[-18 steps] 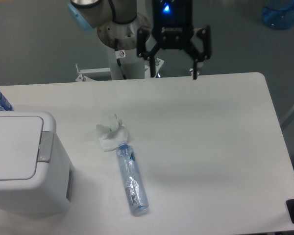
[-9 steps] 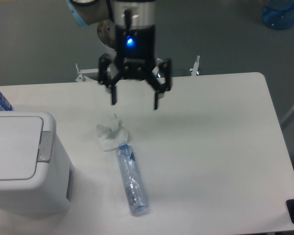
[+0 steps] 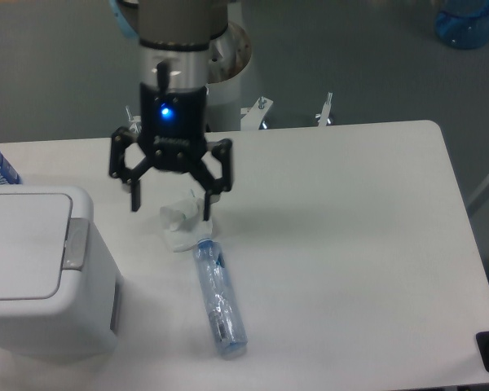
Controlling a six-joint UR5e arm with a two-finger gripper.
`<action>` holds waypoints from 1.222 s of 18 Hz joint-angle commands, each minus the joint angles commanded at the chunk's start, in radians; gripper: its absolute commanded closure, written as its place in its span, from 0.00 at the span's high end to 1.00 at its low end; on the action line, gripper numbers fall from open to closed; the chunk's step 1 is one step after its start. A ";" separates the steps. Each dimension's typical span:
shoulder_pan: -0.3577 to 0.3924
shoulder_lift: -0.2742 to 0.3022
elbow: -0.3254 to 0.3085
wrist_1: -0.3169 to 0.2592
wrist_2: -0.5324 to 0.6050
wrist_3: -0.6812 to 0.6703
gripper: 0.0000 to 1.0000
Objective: Open the trash can
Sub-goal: 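Move the gripper over to the white trash can lid, then push the trash can lid with the gripper to open it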
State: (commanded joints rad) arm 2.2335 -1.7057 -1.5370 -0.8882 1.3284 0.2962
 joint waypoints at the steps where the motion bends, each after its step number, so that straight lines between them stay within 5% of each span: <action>1: -0.003 -0.003 0.000 0.000 0.000 -0.011 1.00; 22: -0.058 -0.043 -0.005 -0.002 0.002 -0.019 1.00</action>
State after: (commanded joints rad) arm 2.1752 -1.7487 -1.5417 -0.8897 1.3300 0.2777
